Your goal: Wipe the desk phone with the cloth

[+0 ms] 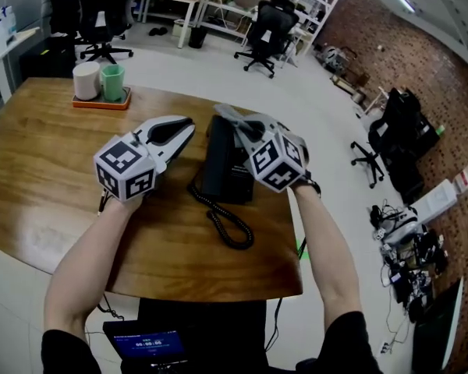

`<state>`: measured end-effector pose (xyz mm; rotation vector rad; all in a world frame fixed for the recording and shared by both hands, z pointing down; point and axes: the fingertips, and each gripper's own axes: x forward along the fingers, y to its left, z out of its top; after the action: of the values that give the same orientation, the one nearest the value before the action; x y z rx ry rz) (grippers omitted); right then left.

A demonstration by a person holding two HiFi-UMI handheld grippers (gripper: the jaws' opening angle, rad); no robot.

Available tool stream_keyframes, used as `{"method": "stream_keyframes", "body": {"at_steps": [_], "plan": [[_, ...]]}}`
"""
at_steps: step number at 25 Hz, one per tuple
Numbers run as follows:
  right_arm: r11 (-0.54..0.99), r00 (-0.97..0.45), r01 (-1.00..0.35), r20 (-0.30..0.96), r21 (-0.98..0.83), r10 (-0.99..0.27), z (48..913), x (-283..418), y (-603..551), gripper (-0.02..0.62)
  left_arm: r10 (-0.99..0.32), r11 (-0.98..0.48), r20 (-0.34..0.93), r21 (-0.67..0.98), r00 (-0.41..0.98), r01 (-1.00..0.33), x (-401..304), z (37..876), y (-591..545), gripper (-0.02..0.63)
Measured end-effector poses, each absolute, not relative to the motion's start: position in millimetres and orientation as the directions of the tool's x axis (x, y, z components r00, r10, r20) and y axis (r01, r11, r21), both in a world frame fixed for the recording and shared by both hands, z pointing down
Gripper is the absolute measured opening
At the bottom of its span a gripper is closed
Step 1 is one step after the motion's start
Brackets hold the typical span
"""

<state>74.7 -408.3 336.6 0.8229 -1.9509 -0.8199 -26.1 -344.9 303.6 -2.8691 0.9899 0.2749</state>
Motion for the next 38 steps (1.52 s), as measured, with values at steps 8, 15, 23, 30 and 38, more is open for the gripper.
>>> {"method": "stream_keyframes", "body": {"at_steps": [8, 15, 23, 30, 38], "plan": [[0.753, -0.564, 0.119, 0.668, 0.647, -0.485, 397.0, 62.6, -268.2, 0.025, -0.601, -0.786, -0.198, -0.030, 0.774, -0.617, -27.6, 305.4, -345.4, 0.021], [0.723, -0.642, 0.001, 0.555, 0.691, -0.530, 356.0, 64.4, -288.7, 0.025, -0.597, -0.789, -0.198, -0.033, 0.777, -0.614, -27.7, 308.7, -346.1, 0.021], [0.520, -0.418, -0.381, 0.359, 0.765, -0.834, 318.9, 87.5, -424.1, 0.025, -0.599, -0.788, -0.204, -0.025, 0.775, -0.615, -27.2, 309.7, -344.0, 0.021], [0.604, -0.471, -0.173, 0.473, 0.778, -0.745, 351.1, 85.8, -370.3, 0.025, -0.591, -0.794, -0.202, -0.031, 0.781, -0.608, -24.3, 305.9, -341.7, 0.021], [0.707, -0.515, 0.274, 0.720, 0.652, -0.464, 413.2, 87.5, -231.3, 0.025, -0.592, -0.793, -0.199, -0.028, 0.781, -0.608, -25.9, 307.0, -343.3, 0.021]]}}
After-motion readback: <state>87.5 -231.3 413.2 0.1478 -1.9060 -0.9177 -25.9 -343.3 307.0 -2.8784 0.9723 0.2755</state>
